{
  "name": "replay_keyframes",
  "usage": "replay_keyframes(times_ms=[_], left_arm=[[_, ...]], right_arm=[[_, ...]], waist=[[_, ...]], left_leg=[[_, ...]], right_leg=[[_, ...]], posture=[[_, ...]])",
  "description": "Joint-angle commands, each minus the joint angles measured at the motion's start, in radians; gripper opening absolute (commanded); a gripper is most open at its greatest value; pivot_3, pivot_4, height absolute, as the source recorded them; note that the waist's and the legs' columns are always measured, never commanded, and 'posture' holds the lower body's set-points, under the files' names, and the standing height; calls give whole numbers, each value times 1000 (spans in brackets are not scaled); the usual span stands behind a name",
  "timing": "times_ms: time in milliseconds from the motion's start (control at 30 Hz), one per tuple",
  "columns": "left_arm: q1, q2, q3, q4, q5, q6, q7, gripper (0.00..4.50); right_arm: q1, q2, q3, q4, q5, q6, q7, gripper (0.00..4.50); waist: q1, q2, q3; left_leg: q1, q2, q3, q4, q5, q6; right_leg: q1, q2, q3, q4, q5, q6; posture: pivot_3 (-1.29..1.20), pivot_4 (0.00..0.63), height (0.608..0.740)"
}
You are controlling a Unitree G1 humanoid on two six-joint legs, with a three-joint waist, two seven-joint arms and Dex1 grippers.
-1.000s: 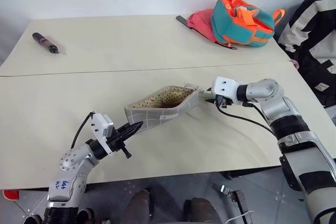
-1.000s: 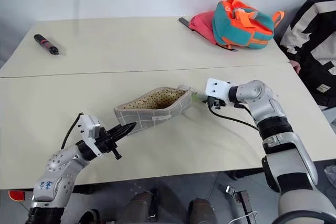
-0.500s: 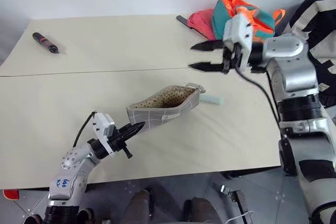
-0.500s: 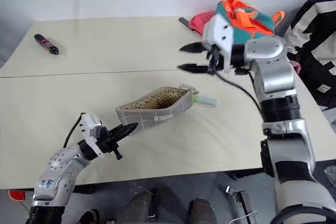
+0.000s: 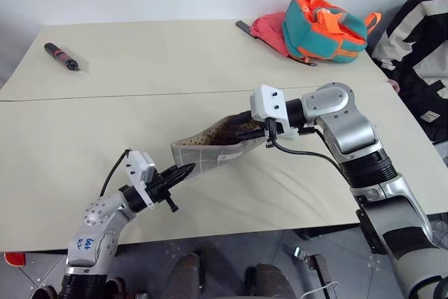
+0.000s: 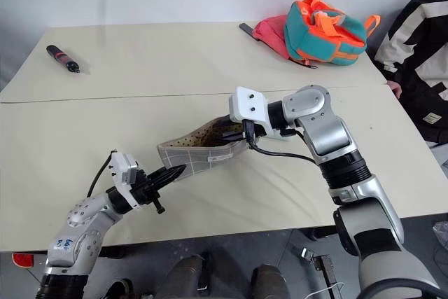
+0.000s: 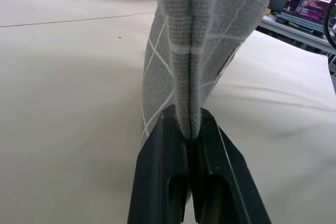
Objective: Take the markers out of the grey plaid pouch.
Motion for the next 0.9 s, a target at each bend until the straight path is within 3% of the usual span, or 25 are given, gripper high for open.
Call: replay_keyframes(times_ms=[33,400,600,900], left_arm=[[5,-5,0,-27,-11,-3,3,0],[-19,-18,0,-22,-40,41,5,0],[-38,-35,13,-7,-77,89,19,0],[-46,-50,-4,-46,-95,132,22,0]], right_arm=[[-6,-16,-2,-11,-21,-38,3,1182],[-36,15,166,93,-241,-223,-14,1182],[-80,118,190,170,-300,-231,-89,1182],[-81,150,223,260,-405,-321,-170,1182]], waist=[[-1,0,0],[-2,0,0],[-3,0,0],[-2,-1,-1]], left_leg=[[0,0,0,0,0,0],[0,0,0,0,0,0],[0,1,0,0,0,0],[0,0,0,1,0,0]], right_leg=[[0,0,0,0,0,0],[0,0,0,0,0,0],[0,1,0,1,0,0],[0,1,0,1,0,0]], posture=[[0,150,740],[0,150,740],[0,150,740],[0,150,740]])
